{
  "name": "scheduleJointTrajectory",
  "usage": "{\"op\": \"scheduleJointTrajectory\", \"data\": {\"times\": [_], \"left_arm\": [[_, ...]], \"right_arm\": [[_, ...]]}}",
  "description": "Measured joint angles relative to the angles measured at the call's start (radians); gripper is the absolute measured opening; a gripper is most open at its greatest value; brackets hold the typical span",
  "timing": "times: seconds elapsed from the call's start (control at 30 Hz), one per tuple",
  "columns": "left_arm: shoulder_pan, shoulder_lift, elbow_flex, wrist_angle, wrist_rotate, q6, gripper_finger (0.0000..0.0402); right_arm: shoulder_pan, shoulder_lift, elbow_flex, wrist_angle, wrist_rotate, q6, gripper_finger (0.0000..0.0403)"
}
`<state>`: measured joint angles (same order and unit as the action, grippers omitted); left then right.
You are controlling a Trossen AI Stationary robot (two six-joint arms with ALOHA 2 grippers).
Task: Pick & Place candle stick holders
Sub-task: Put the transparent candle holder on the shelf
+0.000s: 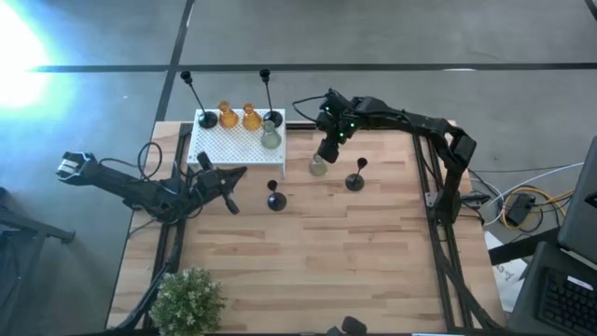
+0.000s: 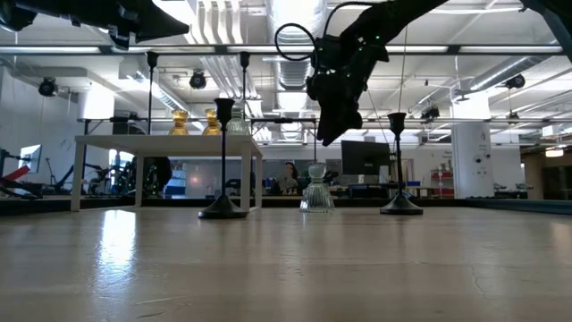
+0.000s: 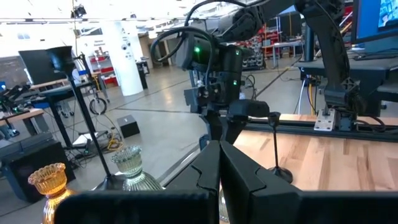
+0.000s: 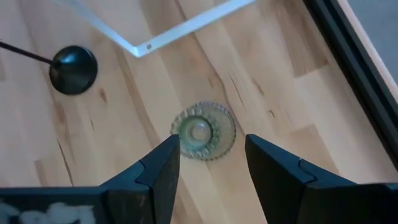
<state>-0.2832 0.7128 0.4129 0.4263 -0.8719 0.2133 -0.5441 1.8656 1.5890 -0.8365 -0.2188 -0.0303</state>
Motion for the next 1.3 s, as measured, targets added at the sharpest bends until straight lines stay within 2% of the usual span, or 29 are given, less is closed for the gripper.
{"op": "scheduleJointTrajectory", "data": {"times": [0.4,0.57,0.73,0.9,1.13,1.3], "left_arm": [[0.0,0.0,0.0,0.0,0.0,0.002,0.0014],[0.0,0.0,0.0,-0.001,0.0,0.006,0.0014],[0.0,0.0,0.0,-0.001,0.0,0.006,0.0014],[0.0,0.0,0.0,-0.001,0.0,0.007,0.0014],[0.0,0.0,0.0,-0.002,0.0,0.03,0.0014],[0.0,0.0,0.0,-0.018,0.024,0.02,0.0014]], "right_arm": [[0.025,0.141,0.018,-0.006,0.0,-0.018,0.0171],[0.026,0.146,0.02,-0.004,0.008,-0.032,0.0164],[0.027,0.14,0.021,-0.008,0.009,-0.039,0.0118],[0.031,0.145,0.017,-0.029,0.001,-0.077,0.003],[0.032,0.139,0.025,-0.053,-0.003,-0.107,0.0017],[0.045,0.13,0.073,-0.194,0.025,-0.153,0.0015]]}}
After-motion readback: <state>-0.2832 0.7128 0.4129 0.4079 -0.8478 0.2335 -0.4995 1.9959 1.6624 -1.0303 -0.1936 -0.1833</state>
